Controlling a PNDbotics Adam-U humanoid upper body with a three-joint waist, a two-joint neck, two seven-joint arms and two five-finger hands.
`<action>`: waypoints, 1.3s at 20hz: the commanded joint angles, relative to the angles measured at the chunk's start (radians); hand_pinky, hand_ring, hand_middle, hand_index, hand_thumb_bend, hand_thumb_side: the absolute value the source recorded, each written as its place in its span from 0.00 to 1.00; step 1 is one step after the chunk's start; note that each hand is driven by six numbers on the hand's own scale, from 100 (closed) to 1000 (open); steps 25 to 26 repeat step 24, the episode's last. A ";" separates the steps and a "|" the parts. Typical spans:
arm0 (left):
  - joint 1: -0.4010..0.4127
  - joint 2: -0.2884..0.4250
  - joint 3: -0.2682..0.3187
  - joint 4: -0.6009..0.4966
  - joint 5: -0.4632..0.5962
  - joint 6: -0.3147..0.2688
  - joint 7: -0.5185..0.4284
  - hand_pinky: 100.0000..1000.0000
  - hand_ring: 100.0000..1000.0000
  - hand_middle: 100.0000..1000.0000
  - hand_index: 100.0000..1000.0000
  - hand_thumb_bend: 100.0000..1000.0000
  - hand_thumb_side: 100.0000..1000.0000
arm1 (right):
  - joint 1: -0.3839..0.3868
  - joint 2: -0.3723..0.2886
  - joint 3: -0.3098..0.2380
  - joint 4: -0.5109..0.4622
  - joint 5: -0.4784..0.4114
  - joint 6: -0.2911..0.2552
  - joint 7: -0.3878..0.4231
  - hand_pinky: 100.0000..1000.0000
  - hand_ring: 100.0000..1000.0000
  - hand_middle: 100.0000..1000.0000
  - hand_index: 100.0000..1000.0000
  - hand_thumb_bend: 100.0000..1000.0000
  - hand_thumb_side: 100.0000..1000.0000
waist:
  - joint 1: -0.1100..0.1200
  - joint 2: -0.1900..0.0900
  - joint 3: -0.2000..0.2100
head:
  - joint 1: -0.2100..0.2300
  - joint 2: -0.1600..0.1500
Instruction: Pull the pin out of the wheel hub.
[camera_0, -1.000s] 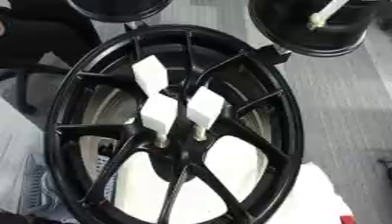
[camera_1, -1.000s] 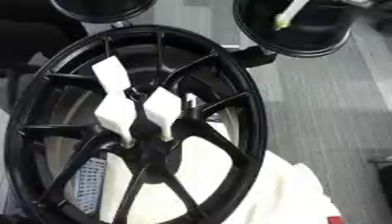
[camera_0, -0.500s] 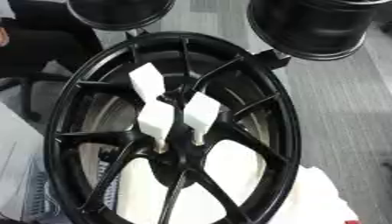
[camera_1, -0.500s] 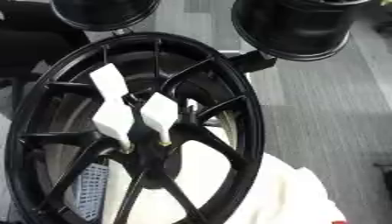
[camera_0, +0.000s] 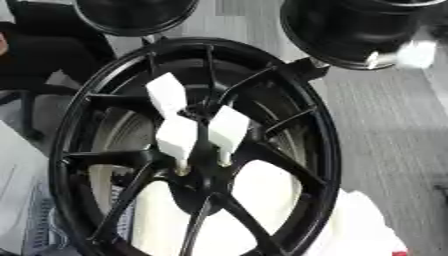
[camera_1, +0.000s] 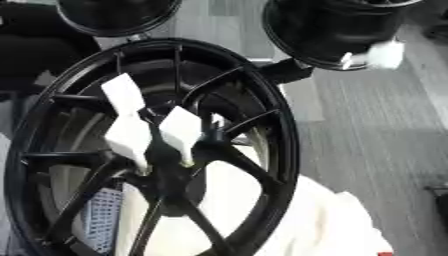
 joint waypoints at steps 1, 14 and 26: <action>-0.006 0.025 0.009 -0.012 -0.003 0.001 -0.002 0.75 0.75 0.71 0.86 0.59 0.27 | -0.021 -0.023 -0.021 -0.003 0.020 0.013 -0.009 0.91 0.91 0.84 0.84 0.09 0.00 | 0.003 -0.020 -0.002 | -0.003 -0.001; -0.007 0.024 0.008 -0.014 -0.003 0.001 -0.003 0.75 0.76 0.71 0.86 0.59 0.27 | -0.076 0.008 0.046 -0.117 -0.197 0.015 -0.088 0.88 0.82 0.73 0.78 0.00 0.39 | 0.008 -0.023 -0.003 | -0.009 -0.004; -0.011 0.025 0.005 -0.015 -0.004 0.002 -0.006 0.75 0.76 0.72 0.86 0.58 0.27 | -0.144 0.030 0.124 -0.221 -0.226 0.028 0.002 0.88 0.81 0.72 0.78 0.00 0.39 | 0.004 -0.027 0.000 | -0.004 -0.008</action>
